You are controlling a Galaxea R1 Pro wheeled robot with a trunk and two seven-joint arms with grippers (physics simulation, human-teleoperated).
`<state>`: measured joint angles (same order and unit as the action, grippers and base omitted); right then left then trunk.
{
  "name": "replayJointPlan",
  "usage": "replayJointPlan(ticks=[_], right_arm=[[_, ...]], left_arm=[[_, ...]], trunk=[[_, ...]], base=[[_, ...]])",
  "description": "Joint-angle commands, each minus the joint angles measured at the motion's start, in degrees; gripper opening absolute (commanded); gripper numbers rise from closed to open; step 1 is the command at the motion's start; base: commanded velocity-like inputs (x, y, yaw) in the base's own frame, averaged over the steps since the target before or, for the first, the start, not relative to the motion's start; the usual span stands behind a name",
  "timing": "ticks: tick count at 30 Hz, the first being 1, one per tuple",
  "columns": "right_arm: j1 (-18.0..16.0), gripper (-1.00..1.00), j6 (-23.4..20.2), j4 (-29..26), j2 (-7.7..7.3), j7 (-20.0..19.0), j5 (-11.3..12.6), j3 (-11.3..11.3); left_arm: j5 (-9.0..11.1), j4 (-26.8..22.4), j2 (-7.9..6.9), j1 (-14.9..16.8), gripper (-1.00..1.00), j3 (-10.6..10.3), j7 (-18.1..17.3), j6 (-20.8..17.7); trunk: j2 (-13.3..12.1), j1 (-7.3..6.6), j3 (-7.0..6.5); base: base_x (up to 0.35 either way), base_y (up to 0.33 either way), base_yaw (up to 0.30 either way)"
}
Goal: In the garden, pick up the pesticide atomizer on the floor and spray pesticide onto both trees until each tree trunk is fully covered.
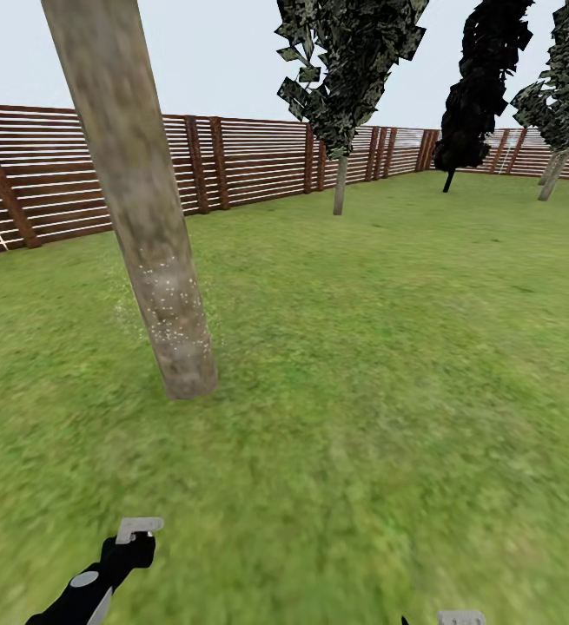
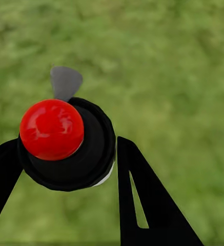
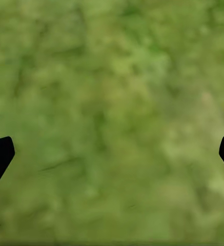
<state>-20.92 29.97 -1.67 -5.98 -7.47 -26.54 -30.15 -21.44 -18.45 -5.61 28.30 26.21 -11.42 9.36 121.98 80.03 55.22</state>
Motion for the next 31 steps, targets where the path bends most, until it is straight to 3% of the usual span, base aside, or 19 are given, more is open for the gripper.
replayJointPlan(ticks=[1,20,23,31], right_arm=[[0.0,1.0,0.0,0.0,0.0,0.0,0.0,0.0],[0.0,1.0,0.0,0.0,0.0,0.0,0.0,0.0],[0.0,1.0,0.0,0.0,0.0,0.0,0.0,0.0],[0.0,1.0,0.0,0.0,0.0,0.0,0.0,0.0]], left_arm=[[0.0,-0.01,0.04,0.0,-1.0,0.0,-0.01,0.02],[-0.21,-0.58,-0.27,-0.35,-1.0,0.04,0.09,0.04],[0.04,-0.66,-0.21,-0.35,-1.0,-0.01,3.28,0.15],[0.16,-0.82,0.1,-0.35,-1.0,-0.1,3.86,0.22]], trunk=[[0.0,0.0,0.0],[0.0,0.0,0.0],[0.0,0.0,0.0],[0.0,0.0,0.0]], base=[[0.0,0.0,0.0],[0.0,0.0,0.0],[0.0,0.0,0.0],[0.0,0.0,0.0]])
